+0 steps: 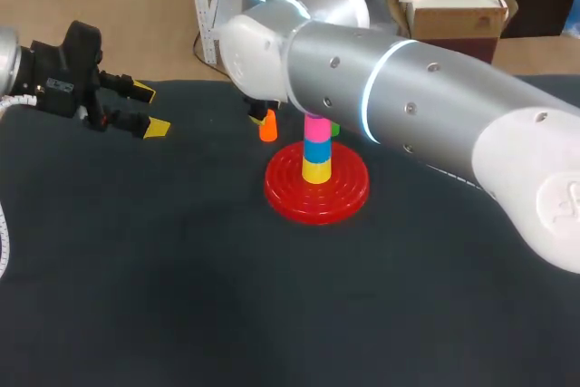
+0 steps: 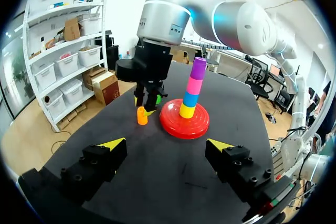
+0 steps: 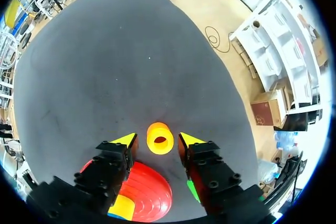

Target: Pick up and stack the cylinders on the red base in this order: pink,purple,orange,green

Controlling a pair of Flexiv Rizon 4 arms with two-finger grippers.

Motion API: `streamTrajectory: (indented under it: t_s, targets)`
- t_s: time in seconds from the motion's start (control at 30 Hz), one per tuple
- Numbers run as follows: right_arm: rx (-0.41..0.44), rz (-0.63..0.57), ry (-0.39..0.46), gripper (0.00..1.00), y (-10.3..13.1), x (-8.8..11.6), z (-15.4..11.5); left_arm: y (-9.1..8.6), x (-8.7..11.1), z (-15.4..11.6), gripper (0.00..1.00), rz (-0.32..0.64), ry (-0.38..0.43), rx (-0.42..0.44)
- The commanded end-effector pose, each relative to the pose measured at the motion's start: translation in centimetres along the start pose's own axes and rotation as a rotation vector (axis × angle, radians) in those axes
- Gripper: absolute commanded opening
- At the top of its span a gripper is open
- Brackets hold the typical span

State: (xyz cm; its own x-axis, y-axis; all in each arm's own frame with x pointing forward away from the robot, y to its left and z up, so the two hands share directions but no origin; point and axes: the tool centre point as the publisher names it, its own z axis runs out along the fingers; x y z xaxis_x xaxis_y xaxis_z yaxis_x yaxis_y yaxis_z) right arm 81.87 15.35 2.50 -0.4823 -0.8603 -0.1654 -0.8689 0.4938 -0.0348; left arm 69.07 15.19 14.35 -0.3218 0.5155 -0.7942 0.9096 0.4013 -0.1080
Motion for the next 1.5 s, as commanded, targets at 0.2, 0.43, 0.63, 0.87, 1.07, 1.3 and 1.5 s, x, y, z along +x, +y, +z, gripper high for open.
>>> streamTrajectory:
  t_s: [0.2, 0.43, 0.63, 0.87, 1.07, 1.3, 1.5]
  targets:
    - [-0.019, -0.005, 0.690, 0.49, -0.9, -0.9, 0.4, 0.0, 0.1, 0.0, 1.00, 0.002, -0.003, 0.000]
    - [-0.016, -0.009, 0.692, 0.22, -1.0, -1.0, 0.5, 0.0, 0.1, 0.0, 1.00, 0.002, -0.003, 0.000]
    - [-0.016, -0.012, 0.698, 0.00, -1.1, -1.0, 0.5, 0.0, 0.1, 0.0, 1.00, 0.002, -0.003, 0.000]
    - [0.007, -0.009, 0.689, 0.00, -1.4, -1.2, -0.6, 0.0, 0.1, 0.0, 1.00, 0.002, -0.003, 0.000]
    - [0.061, -0.047, 0.592, 0.00, -2.0, -2.6, -5.8, 0.0, 0.1, 0.0, 1.00, 0.002, -0.003, 0.000]
    - [0.122, -0.089, 0.496, 0.00, -2.4, -3.0, -12.5, 0.0, 0.1, 0.0, 1.00, 0.002, -0.003, 0.000]
    - [0.157, -0.092, 0.413, 0.00, -0.9, -1.0, -16.8, 0.0, 0.1, 0.0, 1.00, 0.002, -0.003, 0.000]
